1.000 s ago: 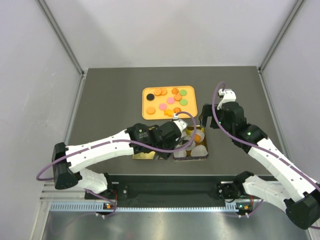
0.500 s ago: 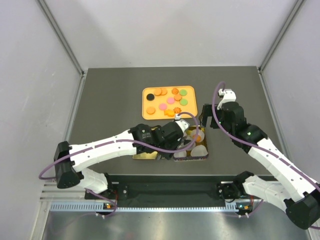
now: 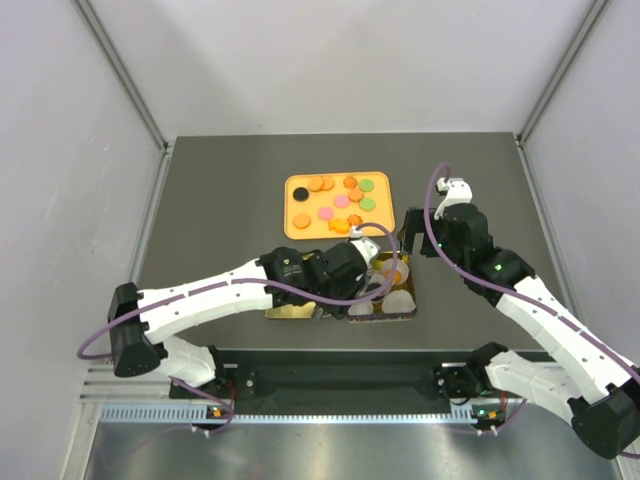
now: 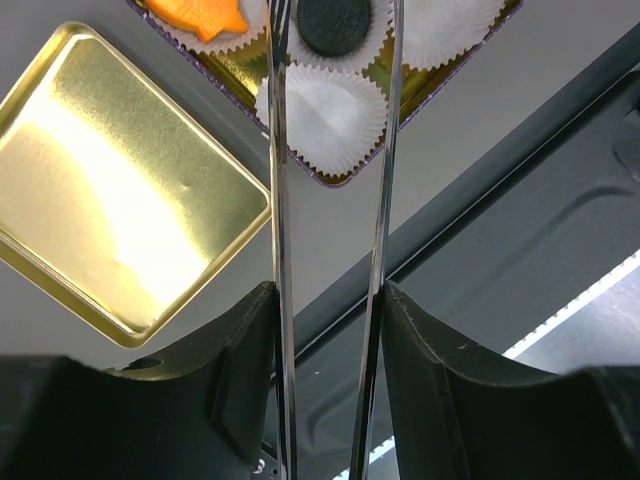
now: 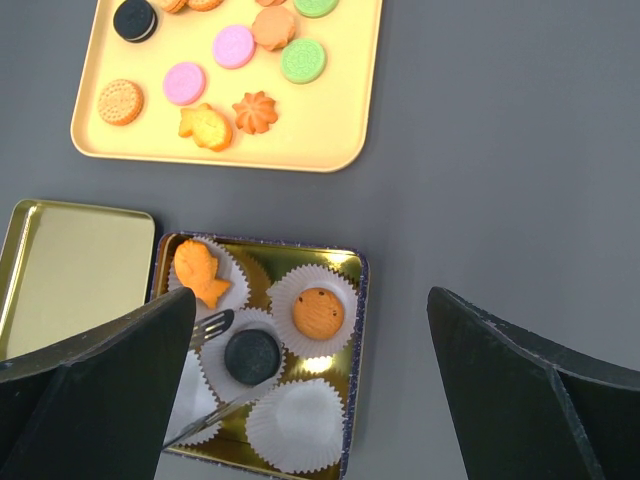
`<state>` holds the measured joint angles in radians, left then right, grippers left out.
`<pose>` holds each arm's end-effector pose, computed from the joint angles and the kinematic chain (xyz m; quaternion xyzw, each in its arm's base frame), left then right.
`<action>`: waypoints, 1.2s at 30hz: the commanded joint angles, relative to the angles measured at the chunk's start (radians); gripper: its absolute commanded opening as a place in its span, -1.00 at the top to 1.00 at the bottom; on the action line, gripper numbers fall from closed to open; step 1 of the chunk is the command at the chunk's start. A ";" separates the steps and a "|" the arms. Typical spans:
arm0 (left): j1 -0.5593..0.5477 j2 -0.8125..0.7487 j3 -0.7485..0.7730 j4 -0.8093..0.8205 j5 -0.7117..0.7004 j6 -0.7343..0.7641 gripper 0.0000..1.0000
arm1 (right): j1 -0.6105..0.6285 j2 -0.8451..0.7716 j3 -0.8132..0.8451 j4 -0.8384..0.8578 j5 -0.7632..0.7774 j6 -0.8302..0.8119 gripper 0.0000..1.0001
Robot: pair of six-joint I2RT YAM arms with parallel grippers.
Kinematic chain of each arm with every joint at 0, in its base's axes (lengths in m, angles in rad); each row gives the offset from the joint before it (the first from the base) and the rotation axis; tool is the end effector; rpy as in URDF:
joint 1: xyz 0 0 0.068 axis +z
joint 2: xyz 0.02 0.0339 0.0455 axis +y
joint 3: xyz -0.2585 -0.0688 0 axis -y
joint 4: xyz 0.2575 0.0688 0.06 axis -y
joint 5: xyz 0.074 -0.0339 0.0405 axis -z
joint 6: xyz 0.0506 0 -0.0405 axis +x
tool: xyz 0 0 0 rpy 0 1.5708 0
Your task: Pack the cookies
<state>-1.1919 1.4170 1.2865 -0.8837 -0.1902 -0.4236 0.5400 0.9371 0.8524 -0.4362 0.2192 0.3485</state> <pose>0.1231 -0.2834 0.2899 0.3345 0.8972 -0.1345 0.2550 0.2077 0.1117 0.2984 -0.0277 0.8615 0.1286 0.4905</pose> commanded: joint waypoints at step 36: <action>0.574 0.102 -0.016 0.158 -0.115 0.115 0.05 | -0.017 -0.031 -0.003 0.034 -0.017 -0.016 -0.99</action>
<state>-0.6231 1.5150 1.2709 -0.7971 -0.3237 -0.3309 0.5381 0.9287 0.8509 -0.4355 0.2119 0.3477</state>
